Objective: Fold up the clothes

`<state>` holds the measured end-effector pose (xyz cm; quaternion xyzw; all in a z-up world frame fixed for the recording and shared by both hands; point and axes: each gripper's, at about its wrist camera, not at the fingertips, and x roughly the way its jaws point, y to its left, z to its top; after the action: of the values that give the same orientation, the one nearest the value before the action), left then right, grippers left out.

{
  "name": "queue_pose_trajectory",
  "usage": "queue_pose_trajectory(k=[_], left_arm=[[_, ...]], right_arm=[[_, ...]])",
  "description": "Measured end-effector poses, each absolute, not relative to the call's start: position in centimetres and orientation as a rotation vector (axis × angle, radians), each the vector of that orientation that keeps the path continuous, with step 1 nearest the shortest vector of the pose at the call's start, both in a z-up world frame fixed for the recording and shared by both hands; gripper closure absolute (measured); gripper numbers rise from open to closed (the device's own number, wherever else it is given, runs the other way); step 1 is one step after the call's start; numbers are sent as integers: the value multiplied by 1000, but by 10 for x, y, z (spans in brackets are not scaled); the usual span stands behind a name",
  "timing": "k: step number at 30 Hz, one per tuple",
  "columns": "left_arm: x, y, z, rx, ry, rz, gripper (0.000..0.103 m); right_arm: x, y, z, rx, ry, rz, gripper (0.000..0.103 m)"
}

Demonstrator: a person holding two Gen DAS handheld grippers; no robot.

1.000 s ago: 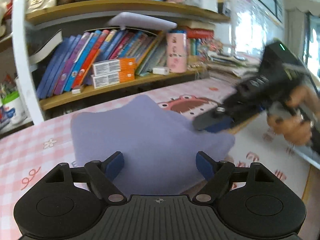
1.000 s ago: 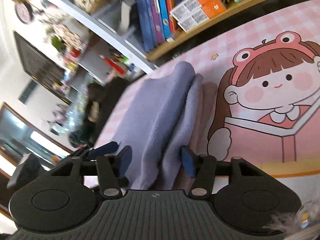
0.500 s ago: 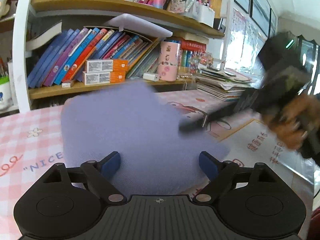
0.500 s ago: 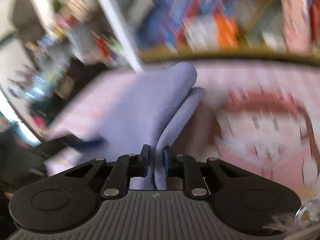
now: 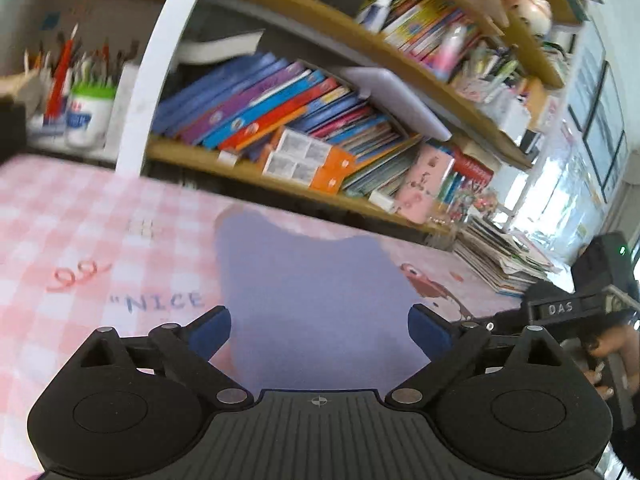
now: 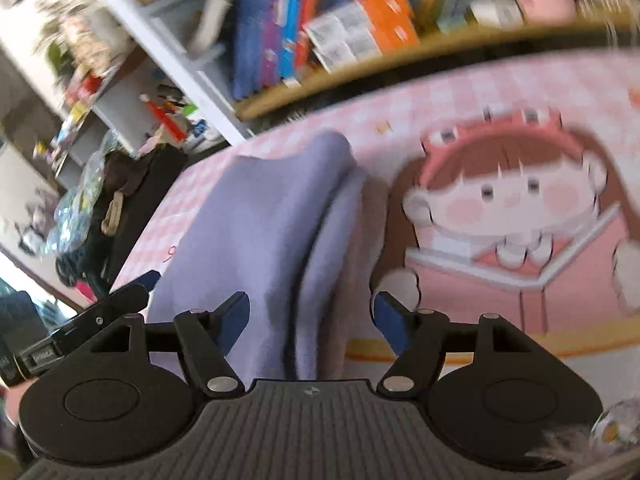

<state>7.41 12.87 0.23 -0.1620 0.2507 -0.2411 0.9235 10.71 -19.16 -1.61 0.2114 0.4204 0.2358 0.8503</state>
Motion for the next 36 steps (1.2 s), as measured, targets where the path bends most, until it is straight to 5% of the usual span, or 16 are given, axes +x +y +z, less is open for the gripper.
queue_pose_trajectory(k=[7, 10, 14, 22, 28, 33, 36], left_arm=[[101, 135, -20, -464, 644, -500, 15], [109, 134, -29, -508, 678, -486, 31], [91, 119, -22, -448, 666, -489, 42], [37, 90, -22, -442, 724, -638, 40], [45, 103, -29, -512, 759, -624, 29], [49, 98, -34, -542, 744, -631, 44], [42, 90, -26, -477, 723, -607, 50]], right_arm=[[116, -188, -38, 596, 880, 536, 44], [118, -181, -37, 547, 857, 535, 59], [99, -172, -28, 376, 762, 528, 73], [40, -208, -9, 209, 766, 567, 74], [38, -237, -19, 420, 854, 554, 57], [45, -232, -33, 507, 856, 528, 54], [37, -225, -27, 422, 791, 526, 69]])
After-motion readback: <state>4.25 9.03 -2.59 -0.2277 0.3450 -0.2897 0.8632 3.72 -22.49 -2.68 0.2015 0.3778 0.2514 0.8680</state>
